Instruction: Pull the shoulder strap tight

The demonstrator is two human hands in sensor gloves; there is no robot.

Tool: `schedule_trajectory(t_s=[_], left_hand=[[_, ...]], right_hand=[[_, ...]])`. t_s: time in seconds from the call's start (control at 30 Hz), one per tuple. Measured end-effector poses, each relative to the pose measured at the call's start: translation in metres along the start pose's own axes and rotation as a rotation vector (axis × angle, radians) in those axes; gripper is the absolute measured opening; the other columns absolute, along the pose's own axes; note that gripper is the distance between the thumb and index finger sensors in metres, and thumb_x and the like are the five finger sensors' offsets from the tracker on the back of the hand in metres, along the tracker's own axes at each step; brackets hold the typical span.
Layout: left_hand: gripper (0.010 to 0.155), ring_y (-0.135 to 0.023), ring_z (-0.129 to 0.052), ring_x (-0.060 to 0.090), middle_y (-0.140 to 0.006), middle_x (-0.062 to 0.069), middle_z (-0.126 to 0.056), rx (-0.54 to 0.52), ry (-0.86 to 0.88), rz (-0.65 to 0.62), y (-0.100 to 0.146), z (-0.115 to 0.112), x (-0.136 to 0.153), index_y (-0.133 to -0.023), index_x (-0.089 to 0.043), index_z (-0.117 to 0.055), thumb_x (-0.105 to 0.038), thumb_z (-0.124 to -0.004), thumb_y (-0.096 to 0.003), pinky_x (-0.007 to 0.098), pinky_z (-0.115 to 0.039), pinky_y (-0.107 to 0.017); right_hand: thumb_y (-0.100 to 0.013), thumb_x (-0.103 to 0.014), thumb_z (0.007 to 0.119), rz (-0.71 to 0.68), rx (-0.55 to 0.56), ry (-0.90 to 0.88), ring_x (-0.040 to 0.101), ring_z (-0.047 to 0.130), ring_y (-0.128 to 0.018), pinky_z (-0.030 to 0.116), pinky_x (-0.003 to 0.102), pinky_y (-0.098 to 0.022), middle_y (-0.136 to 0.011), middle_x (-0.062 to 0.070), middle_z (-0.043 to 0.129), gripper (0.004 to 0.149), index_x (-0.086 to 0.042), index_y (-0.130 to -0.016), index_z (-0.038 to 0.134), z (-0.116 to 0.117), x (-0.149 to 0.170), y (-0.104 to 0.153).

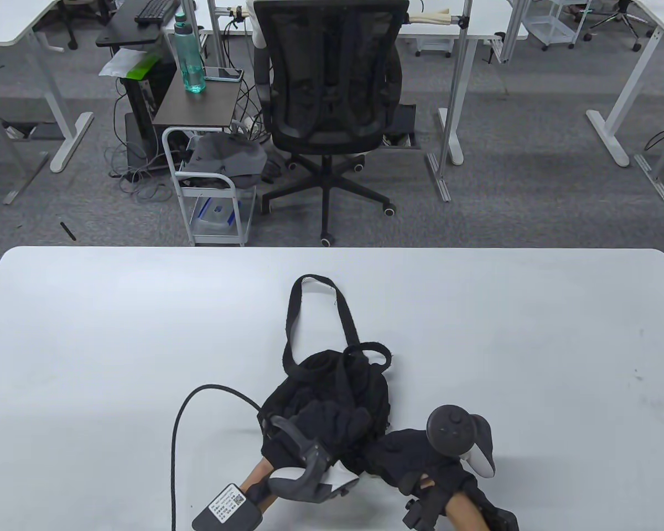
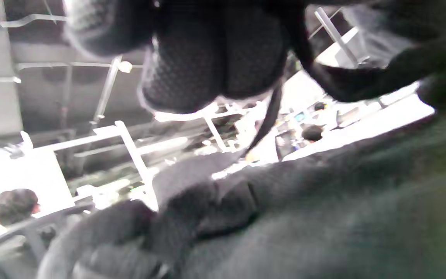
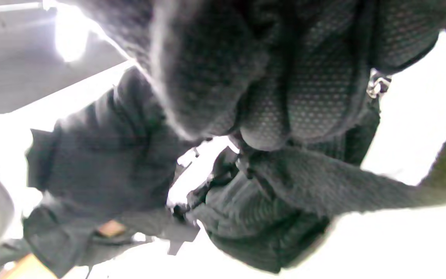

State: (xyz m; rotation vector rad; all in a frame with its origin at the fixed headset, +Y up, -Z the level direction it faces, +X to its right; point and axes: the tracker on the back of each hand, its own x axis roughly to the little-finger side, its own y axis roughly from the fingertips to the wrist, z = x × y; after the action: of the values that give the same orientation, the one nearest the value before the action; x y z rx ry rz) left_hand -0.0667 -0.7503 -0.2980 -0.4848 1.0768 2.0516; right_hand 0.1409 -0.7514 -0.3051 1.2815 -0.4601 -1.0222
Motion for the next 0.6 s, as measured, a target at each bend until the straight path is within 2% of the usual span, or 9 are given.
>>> schedule_trajectory(t_s=[0.07,0.2,0.27,0.37,0.43,0.5,0.6], left_hand=[[0.065,-0.055,-0.102,0.015,-0.060,-0.012,-0.100,0.009,0.046,0.074,0.001,0.003,-0.001,-0.095,-0.030,-0.060,-0.046,-0.060,-0.0323,0.032,-0.085,-0.041],[0.065,-0.054,-0.103,0.011,-0.059,-0.016,-0.100,0.010,-0.053,0.045,-0.003,0.000,0.003,-0.096,-0.034,-0.058,-0.048,-0.058,-0.0317,0.029,-0.086,-0.040],[0.065,-0.054,-0.103,0.012,-0.059,-0.015,-0.100,0.011,-0.036,0.053,-0.002,-0.001,0.004,-0.096,-0.034,-0.058,-0.048,-0.058,-0.0316,0.030,-0.085,-0.040],[0.065,-0.054,-0.103,0.012,-0.059,-0.014,-0.100,0.001,-0.022,0.059,-0.003,0.004,0.002,-0.096,-0.032,-0.059,-0.047,-0.059,-0.0320,0.030,-0.085,-0.040],[0.065,-0.053,-0.103,0.011,-0.058,-0.015,-0.100,-0.007,-0.017,0.048,-0.002,0.007,-0.001,-0.095,-0.030,-0.059,-0.048,-0.059,-0.0323,0.029,-0.086,-0.039],[0.065,-0.053,-0.103,0.012,-0.058,-0.014,-0.100,-0.009,-0.003,0.040,-0.002,0.009,-0.004,-0.095,-0.030,-0.059,-0.048,-0.059,-0.0325,0.029,-0.086,-0.040],[0.065,-0.053,-0.103,0.012,-0.058,-0.014,-0.100,-0.030,0.004,0.019,-0.004,0.014,-0.011,-0.095,-0.030,-0.060,-0.049,-0.060,-0.0323,0.029,-0.086,-0.040]], right_hand=[[-0.043,-0.031,0.085,0.007,-0.053,-0.011,0.037,0.102,-0.047,0.078,0.057,-0.046,-0.063,0.017,0.105,0.036,-0.004,-0.058,0.102,0.001,0.001,-0.003],[-0.043,-0.031,0.084,-0.003,-0.073,-0.041,0.036,0.102,-0.050,0.077,0.057,-0.048,-0.065,0.016,0.104,0.036,-0.004,-0.059,0.101,-0.002,0.003,-0.002],[-0.043,-0.031,0.085,-0.001,-0.091,-0.032,0.037,0.101,-0.051,0.077,0.057,-0.048,-0.066,0.016,0.103,0.036,-0.004,-0.060,0.101,-0.005,0.004,-0.001],[-0.042,-0.029,0.086,0.003,-0.145,-0.043,0.038,0.099,-0.057,0.074,0.059,-0.051,-0.073,0.017,0.100,0.036,-0.004,-0.066,0.099,-0.009,0.007,-0.001],[-0.042,-0.026,0.087,0.018,-0.193,-0.028,0.040,0.094,-0.066,0.070,0.061,-0.055,-0.083,0.017,0.093,0.039,-0.007,-0.075,0.094,-0.009,0.009,0.000],[-0.041,-0.031,0.089,0.023,-0.193,-0.023,0.041,0.090,-0.070,0.068,0.061,-0.056,-0.088,0.019,0.087,0.047,-0.006,-0.081,0.089,-0.008,0.010,0.001],[-0.042,-0.040,0.088,0.021,-0.176,-0.031,0.043,0.089,-0.070,0.067,0.062,-0.055,-0.088,0.021,0.086,0.053,-0.005,-0.081,0.088,-0.004,0.007,0.000]])
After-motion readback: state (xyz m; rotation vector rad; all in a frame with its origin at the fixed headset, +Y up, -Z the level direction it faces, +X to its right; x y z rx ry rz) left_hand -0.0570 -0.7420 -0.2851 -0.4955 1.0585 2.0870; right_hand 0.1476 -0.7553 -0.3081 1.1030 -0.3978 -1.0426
